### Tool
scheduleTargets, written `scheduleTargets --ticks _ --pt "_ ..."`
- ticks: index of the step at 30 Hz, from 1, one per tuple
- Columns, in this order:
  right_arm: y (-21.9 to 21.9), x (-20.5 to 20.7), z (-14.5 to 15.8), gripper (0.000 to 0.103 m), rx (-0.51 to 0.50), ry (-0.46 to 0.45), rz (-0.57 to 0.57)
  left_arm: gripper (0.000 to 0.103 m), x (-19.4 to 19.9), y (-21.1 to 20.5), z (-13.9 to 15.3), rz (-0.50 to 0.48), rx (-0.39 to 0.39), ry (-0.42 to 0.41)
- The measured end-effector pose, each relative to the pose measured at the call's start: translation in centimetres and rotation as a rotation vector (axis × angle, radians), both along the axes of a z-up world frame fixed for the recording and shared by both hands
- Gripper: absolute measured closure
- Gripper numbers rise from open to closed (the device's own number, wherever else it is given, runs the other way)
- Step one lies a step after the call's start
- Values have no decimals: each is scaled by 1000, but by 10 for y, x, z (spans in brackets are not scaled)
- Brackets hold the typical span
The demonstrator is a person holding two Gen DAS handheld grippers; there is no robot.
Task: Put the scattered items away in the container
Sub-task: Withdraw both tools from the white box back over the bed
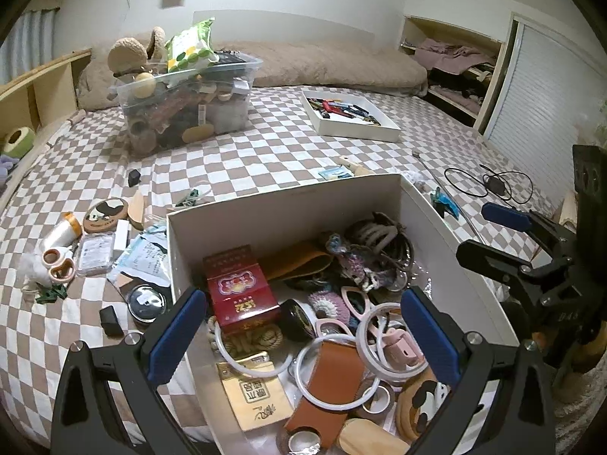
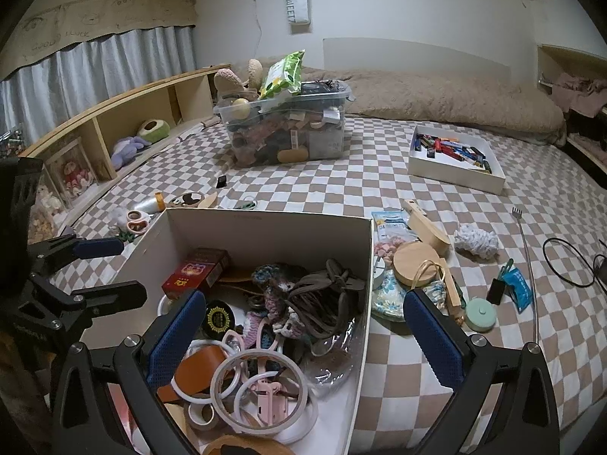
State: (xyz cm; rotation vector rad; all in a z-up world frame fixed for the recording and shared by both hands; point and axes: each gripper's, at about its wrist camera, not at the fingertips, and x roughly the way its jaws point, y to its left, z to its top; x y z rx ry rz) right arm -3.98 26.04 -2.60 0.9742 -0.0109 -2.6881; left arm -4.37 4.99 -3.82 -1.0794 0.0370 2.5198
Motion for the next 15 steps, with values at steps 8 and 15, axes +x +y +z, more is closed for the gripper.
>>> scheduleTargets --ticks 8,15 --pt "2 -2 -2 0 -7 -2 -8 0 -3 -4 2 26 1 16" --pt "10 -6 1 0 -12 7 -31 0 -7 -18 2 59 3 22"
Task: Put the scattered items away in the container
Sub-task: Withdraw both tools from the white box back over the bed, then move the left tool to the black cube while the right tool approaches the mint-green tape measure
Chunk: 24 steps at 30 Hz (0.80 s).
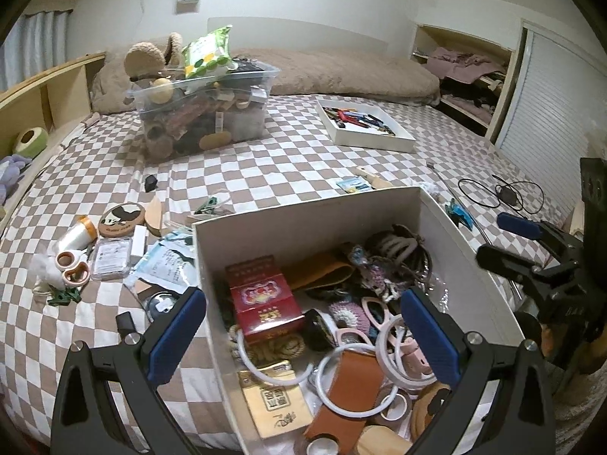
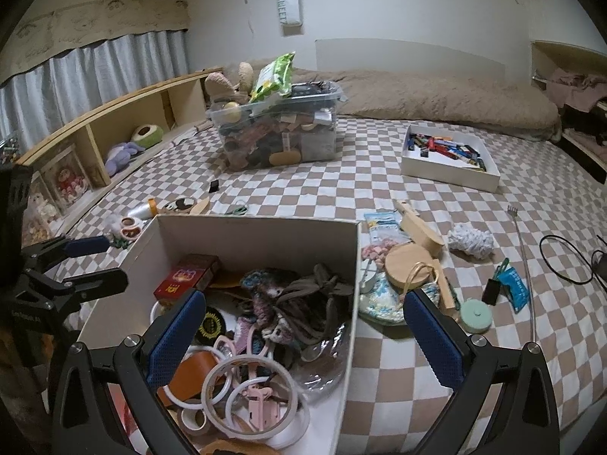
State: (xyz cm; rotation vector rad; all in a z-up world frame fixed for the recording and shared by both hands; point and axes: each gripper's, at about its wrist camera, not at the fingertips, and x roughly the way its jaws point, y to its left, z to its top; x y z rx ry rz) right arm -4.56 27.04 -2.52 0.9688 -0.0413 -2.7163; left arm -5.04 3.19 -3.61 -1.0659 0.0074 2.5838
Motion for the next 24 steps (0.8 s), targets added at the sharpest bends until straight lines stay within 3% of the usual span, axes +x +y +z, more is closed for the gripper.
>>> scheduleTargets --ticks 24 --pt "76 -17 9 0 -85 39 -231 0 -21 -120 15 302 52 25"
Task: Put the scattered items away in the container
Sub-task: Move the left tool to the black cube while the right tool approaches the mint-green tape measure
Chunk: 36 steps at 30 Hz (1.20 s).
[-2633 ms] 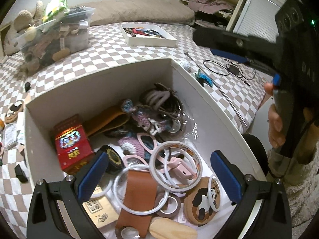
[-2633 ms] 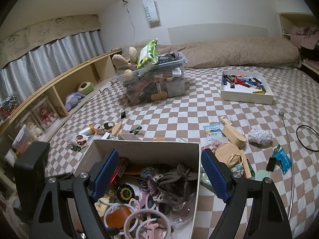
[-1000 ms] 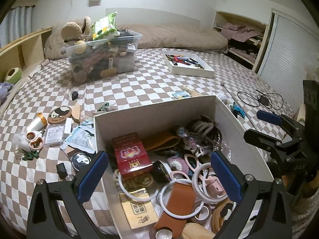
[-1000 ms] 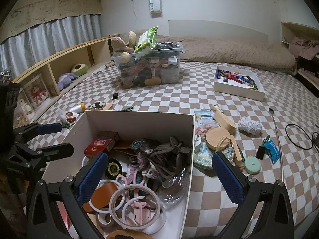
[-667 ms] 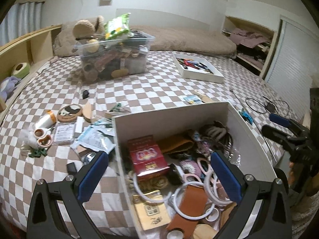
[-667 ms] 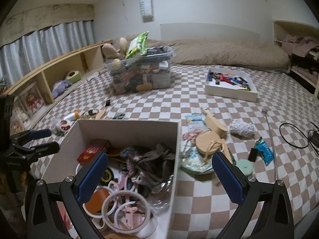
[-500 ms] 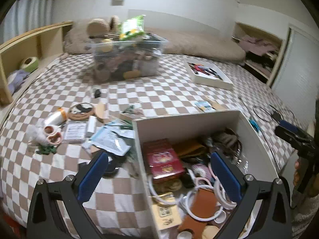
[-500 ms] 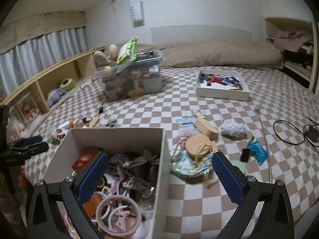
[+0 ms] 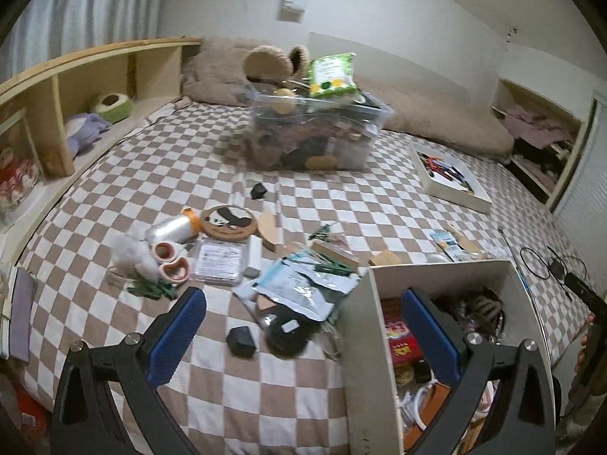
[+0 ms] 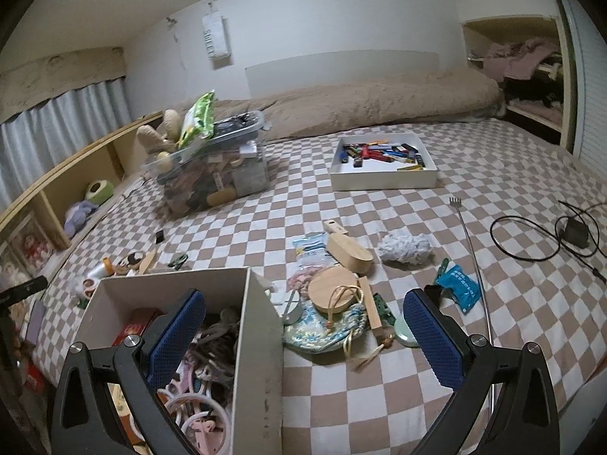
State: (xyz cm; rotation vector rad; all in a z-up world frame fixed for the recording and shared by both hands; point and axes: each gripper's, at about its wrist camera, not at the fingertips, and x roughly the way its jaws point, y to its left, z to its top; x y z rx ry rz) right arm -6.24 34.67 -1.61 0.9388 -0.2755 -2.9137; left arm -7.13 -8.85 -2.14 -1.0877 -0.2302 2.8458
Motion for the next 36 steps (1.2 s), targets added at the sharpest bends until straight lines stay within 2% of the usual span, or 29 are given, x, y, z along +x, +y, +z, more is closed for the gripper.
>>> scheduleTargets --ticks 9,17,20,27,36 --pt "19 -7 -14 0 -43 -32 -70 0 -12 -29 -35 57 22 -90" --pt "33 -16 -31 0 -63 -100 -141 0 -30 -31 -84 88 -36 -218" --pt "40 -19 -38 0 -84 -144 -171 0 -35 -33 -97 89 -35 -255" --pt "56 -29 -57 0 -147 -225 -211 0 -49 -33 -112 77 -31 -321" --pt "77 -57 -82 0 -144 -328 -283 0 -68 -22 -133 30 -74 -423"
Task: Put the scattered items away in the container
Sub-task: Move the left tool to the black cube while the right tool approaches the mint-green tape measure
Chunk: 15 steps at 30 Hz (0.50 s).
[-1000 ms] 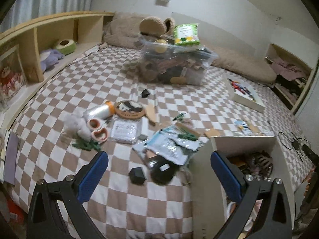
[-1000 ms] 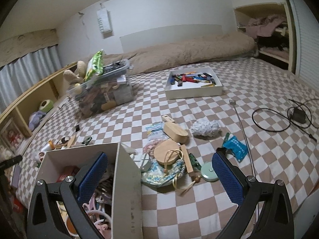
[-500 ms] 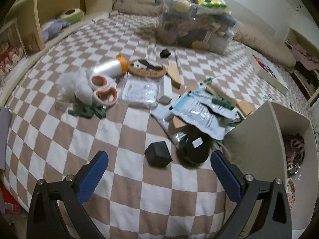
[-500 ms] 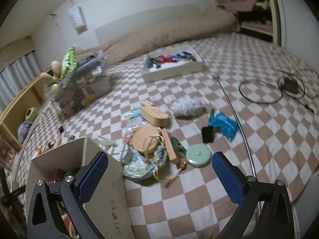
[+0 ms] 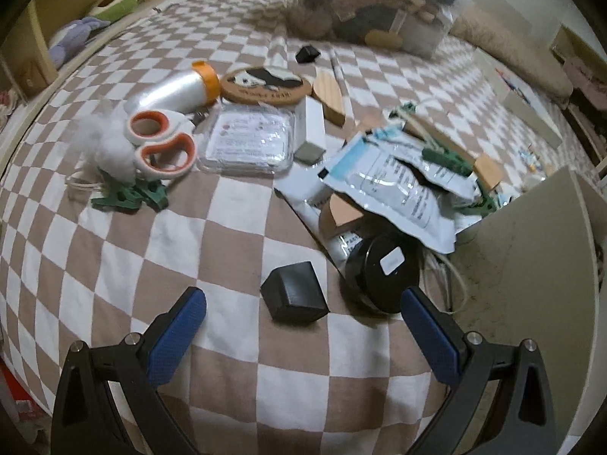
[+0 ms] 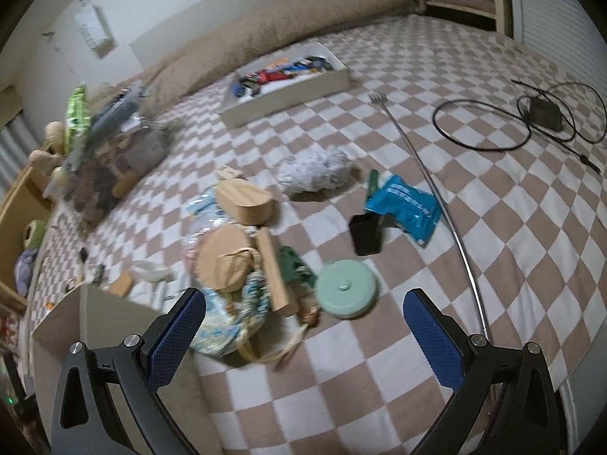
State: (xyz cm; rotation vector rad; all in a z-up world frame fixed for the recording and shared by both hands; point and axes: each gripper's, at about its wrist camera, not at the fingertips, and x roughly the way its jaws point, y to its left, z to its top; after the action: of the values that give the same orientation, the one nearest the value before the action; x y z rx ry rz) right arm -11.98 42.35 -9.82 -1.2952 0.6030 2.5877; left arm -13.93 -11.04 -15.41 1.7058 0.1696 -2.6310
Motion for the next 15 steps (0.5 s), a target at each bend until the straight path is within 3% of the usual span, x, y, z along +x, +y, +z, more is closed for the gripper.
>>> scheduleTargets --ticks 5,15 --pt "10 -9 -21 0 19 -82 -43 3 -7 0 -8 -33 26 -39" --pt "19 -10 -48 0 -31 -152 -70 0 -16 1 -10 -166 0 -12"
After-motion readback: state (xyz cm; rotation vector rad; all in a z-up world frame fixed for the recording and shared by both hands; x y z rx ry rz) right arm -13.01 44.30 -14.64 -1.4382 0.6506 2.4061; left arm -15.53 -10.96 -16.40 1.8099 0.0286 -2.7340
